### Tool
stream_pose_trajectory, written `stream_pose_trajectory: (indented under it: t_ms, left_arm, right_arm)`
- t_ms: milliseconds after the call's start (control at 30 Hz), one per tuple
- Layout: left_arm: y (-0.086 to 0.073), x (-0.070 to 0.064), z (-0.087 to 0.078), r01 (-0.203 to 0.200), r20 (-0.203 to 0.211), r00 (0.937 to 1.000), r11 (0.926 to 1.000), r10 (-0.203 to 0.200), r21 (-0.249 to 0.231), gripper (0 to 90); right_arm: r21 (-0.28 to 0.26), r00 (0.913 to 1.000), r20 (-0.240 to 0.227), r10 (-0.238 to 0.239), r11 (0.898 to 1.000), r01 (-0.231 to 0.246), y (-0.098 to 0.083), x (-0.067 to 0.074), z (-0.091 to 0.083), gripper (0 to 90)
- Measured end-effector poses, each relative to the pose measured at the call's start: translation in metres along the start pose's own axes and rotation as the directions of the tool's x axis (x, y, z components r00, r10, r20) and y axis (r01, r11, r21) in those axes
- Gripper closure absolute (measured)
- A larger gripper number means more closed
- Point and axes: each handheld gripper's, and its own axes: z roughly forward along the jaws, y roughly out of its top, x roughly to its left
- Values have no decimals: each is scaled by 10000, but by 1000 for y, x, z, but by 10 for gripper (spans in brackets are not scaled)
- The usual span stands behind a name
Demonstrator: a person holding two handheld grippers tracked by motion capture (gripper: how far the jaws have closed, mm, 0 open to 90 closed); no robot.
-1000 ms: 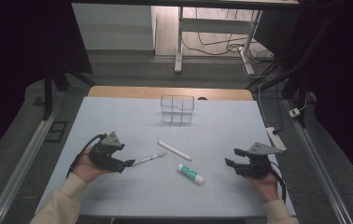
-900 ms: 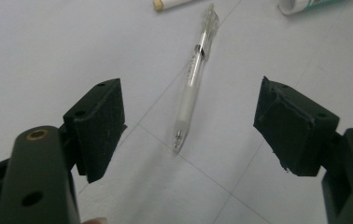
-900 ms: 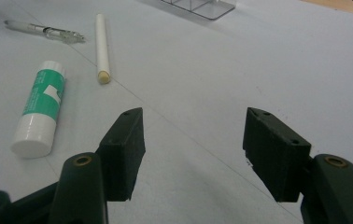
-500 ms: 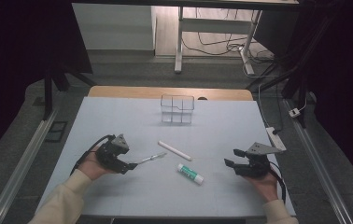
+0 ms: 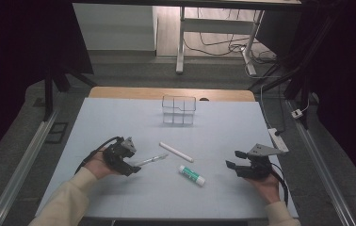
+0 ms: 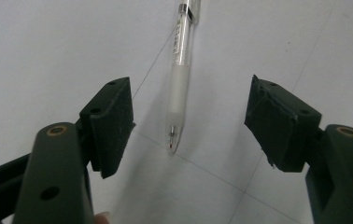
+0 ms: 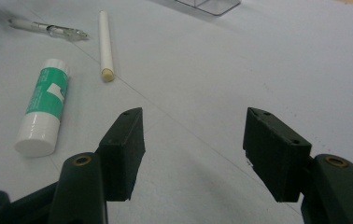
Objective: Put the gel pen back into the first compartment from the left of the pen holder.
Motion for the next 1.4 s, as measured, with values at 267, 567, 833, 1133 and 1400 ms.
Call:
stream_pose_trajectory:
  t_ms: [267,567,833,1133,1400]
  left_arm:
    - [3,2,7,-174,110,9998,9994,171,306,337]
    - [13,7,17,-344,176,9993,9965,331,758,428]
    - [18,10,26,-830,463,9959,9887,778,1251,578]
    - [19,8,28,-1130,509,9930,9840,1069,1378,744]
    - [19,3,28,-1328,252,9911,9812,1305,1399,801]
  right_arm:
    - [97,10000,-33,-67,9999,67,0,0,1,377]
    - [162,10000,29,-91,9998,90,0,0,2,376]
    - [17,9996,-232,187,9998,-187,-1,0,2,376]
    - [-119,9986,-352,406,9991,-411,0,-2,1,376]
    - [-47,9988,-341,348,9994,-350,-1,-1,2,376]
